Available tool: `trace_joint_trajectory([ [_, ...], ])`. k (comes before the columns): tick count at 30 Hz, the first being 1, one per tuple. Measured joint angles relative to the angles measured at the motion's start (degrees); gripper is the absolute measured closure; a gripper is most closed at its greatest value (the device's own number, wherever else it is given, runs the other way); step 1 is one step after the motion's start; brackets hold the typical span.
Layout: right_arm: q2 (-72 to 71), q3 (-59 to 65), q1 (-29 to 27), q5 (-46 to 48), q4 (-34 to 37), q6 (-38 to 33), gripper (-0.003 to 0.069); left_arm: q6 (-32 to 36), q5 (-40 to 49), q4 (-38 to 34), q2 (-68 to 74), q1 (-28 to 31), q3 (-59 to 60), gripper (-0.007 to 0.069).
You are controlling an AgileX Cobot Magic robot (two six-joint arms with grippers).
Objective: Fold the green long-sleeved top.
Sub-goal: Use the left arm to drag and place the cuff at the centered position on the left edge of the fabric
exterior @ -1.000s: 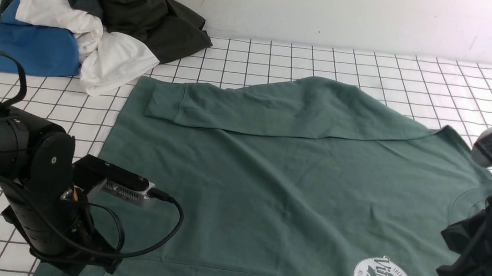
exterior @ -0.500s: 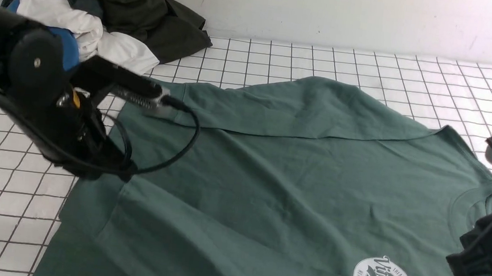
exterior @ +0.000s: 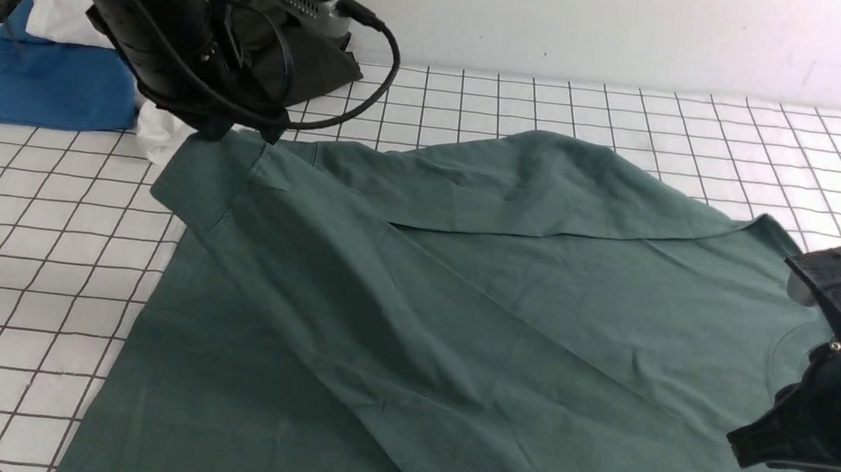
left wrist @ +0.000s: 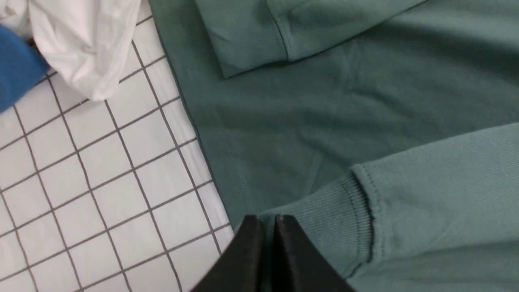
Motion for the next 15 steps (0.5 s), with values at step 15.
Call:
trace_joint_trajectory([
  [15, 0.7, -0.5, 0.0, -3.4, -0.1, -0.5, 0.0667, -9.4, 0.4, 8.5, 14.3, 0.0, -2.1, 0.0457],
])
